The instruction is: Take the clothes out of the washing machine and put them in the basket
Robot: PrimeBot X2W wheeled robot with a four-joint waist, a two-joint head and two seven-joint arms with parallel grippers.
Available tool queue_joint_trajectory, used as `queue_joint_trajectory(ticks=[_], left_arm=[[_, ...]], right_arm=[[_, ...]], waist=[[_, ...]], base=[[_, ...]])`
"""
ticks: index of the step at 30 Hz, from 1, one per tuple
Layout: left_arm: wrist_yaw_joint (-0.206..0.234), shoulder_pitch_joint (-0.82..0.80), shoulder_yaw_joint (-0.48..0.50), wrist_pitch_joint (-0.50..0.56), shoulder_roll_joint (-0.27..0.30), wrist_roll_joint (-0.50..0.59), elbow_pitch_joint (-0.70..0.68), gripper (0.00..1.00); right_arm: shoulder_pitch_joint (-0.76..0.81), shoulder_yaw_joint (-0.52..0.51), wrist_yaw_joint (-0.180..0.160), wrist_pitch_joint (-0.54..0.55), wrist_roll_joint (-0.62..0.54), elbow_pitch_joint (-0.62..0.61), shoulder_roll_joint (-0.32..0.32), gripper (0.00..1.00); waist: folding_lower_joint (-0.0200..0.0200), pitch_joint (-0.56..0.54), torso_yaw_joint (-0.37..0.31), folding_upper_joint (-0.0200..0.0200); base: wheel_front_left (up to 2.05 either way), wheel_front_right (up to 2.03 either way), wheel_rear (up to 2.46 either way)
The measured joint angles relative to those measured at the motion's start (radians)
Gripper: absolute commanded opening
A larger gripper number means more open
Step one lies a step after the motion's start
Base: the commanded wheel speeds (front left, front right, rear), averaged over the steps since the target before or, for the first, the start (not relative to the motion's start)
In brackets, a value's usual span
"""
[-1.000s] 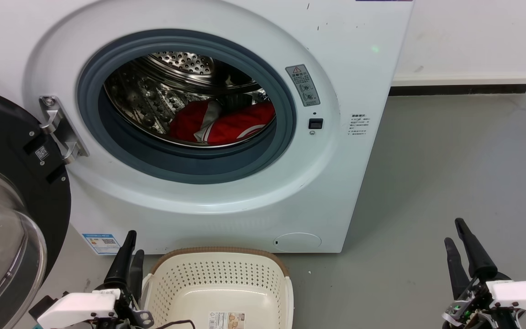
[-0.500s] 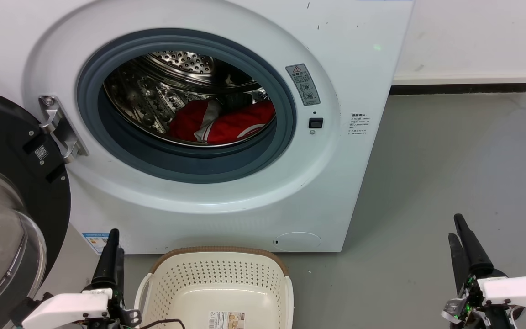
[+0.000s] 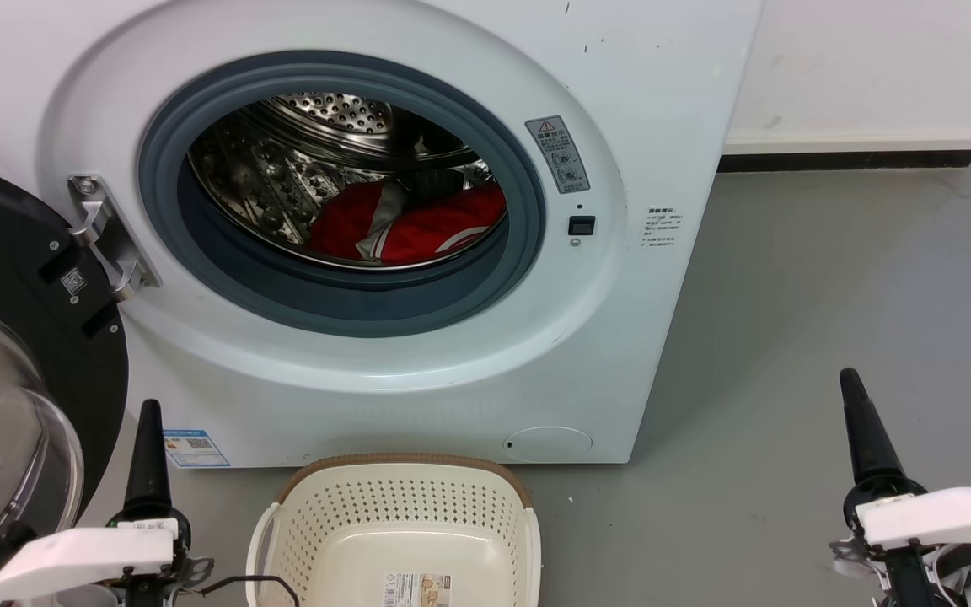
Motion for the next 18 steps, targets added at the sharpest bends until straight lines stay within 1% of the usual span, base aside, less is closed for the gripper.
queue_joint_trajectory(ticks=[4,8,10,12,18], left_arm=[[0.029,0.0,-0.003,-0.013,0.0,0.108,-0.052,1.0],[0.069,0.0,-0.027,-0.027,0.0,0.214,-0.108,1.0],[0.082,0.0,-0.043,-0.035,0.0,0.269,-0.136,1.0],[0.096,0.003,-0.062,-0.04,0.001,0.299,-0.153,1.0],[0.119,0.021,-0.088,-0.061,0.0,0.412,-0.198,1.0]], right_arm=[[-0.001,0.005,0.0,-0.016,-0.128,-0.039,0.0,1.0],[-0.001,0.016,0.0,-0.029,-0.252,-0.077,0.0,1.0],[-0.002,0.022,0.0,-0.035,-0.302,-0.092,0.0,1.0],[-0.002,0.03,0.0,-0.043,-0.341,-0.106,0.0,1.0],[-0.002,0.053,0.0,-0.061,-0.452,-0.132,0.0,1.0]], waist=[[0.0,0.002,-0.001,0.0],[0.0,0.005,-0.003,0.0],[0.0,0.006,-0.004,0.0],[0.0,0.007,-0.005,0.0],[0.0,0.011,-0.008,0.0]], base=[[0.0,0.0,0.0],[0.0,0.0,0.0],[0.0,0.0,0.0],[0.0,0.0,0.0],[0.0,0.0,0.0]])
